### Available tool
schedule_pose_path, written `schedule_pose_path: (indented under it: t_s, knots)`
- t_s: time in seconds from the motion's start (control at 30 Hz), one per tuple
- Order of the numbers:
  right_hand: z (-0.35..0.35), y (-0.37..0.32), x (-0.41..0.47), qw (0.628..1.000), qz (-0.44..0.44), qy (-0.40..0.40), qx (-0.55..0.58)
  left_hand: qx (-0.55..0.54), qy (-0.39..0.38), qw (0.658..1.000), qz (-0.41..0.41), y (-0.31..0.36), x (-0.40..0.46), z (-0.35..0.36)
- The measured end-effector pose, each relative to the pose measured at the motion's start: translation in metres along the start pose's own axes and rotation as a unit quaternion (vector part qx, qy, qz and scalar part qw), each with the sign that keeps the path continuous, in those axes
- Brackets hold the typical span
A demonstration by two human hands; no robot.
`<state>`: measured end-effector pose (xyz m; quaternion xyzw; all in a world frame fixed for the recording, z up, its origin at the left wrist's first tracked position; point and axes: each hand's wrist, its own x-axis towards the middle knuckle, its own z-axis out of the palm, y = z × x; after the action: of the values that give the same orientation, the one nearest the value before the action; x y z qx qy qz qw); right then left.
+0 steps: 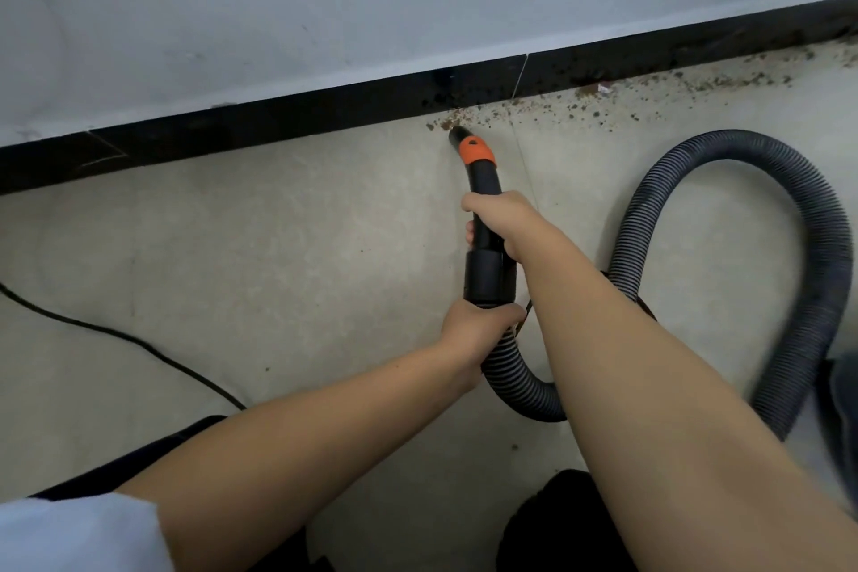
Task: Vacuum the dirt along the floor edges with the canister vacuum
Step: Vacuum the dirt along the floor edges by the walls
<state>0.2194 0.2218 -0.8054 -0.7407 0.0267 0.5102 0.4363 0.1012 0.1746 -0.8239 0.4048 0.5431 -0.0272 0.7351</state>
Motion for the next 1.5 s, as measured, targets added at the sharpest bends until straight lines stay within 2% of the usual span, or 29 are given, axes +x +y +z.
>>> schedule_pose_path:
  t_s: [0.3, 0.43, 0.77, 1.1, 1.5]
  knots:
    - [-0.046, -0.001, 0.009, 0.991, 0.011, 0.105, 0.078, 0.084, -0.087, 0.993, -0.007, 0.022, 0.01, 0.02]
    - [-0.066, -0.011, 0.019, 0.99, 0.013, 0.114, 0.08, 0.082, -0.097, 0.992, -0.004, 0.032, 0.021, 0.039]
    - [-0.065, -0.033, 0.041, 0.995, -0.001, 0.086, 0.047, 0.065, -0.081, 0.994, 0.015, 0.048, 0.042, 0.046]
    - [-0.042, -0.015, 0.025, 0.997, 0.003, 0.069, 0.028, 0.033, -0.058, 0.998, 0.002, 0.026, 0.025, 0.027]
    - [0.036, -0.016, 0.014, 0.999, -0.015, -0.016, -0.045, -0.05, 0.016, 0.999, -0.006, 0.014, 0.012, -0.024]
